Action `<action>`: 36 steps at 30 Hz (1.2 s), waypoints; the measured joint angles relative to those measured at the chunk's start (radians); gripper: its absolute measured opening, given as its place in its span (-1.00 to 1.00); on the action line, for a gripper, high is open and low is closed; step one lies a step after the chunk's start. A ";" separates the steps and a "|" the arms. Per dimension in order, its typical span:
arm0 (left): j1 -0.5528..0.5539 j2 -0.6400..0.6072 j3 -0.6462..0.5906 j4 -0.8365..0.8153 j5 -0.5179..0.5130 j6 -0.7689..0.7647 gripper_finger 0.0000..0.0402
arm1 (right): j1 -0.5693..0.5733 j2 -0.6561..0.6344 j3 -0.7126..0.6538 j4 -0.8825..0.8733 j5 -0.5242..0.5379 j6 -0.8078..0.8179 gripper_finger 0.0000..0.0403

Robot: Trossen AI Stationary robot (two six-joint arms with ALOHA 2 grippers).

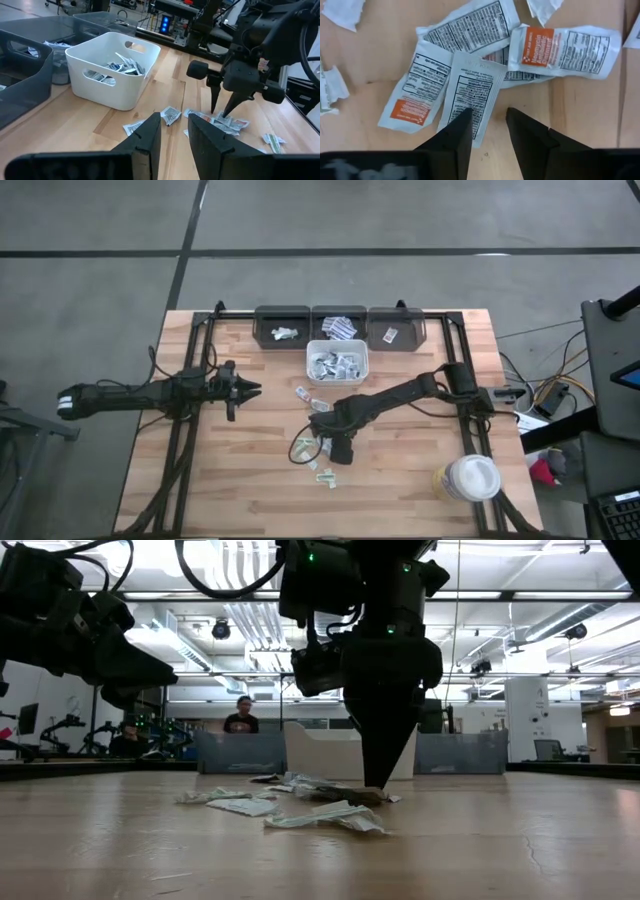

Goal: Pick & Place First Aid Supplies
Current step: Put the orange ointment pack into the right black bin

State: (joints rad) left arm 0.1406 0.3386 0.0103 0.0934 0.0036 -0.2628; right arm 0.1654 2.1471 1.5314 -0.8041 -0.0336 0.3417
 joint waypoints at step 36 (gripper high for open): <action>0.000 0.000 0.000 -0.001 -0.001 0.001 -0.53 | -0.003 -0.023 -0.007 -0.169 0.012 -0.027 -0.96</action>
State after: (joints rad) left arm 0.1409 0.3386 0.0105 0.0925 0.0025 -0.2619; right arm 0.1627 2.1239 1.5242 -0.9730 -0.0216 0.3145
